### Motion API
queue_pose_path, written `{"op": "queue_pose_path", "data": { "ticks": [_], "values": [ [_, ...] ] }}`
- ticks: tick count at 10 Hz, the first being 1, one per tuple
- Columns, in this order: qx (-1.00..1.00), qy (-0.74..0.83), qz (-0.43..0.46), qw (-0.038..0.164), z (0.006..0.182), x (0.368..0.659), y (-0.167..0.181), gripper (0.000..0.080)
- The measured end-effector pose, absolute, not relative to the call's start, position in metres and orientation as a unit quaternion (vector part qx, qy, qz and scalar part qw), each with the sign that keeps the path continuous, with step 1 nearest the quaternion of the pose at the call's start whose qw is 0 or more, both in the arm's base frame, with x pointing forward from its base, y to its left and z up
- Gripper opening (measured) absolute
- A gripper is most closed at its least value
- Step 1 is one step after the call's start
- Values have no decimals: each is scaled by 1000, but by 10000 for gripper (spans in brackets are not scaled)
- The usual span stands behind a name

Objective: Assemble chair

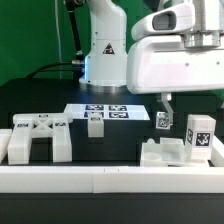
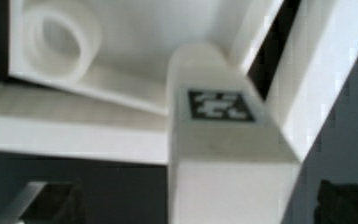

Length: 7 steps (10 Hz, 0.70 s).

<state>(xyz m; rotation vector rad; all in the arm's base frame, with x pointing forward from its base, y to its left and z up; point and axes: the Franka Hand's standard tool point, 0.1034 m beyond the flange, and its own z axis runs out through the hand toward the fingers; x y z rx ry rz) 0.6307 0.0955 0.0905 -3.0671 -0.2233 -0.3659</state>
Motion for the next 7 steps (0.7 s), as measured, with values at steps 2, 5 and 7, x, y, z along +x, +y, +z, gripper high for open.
{"op": "queue_pose_path", "data": {
  "ticks": [2, 5, 7],
  "values": [
    [-989, -70, -130, 20, 87, 632, 93, 649],
    [-990, -69, -125, 19, 81, 630, 90, 649],
    [-990, -71, -124, 19, 78, 629, 92, 521]
  ]
}}
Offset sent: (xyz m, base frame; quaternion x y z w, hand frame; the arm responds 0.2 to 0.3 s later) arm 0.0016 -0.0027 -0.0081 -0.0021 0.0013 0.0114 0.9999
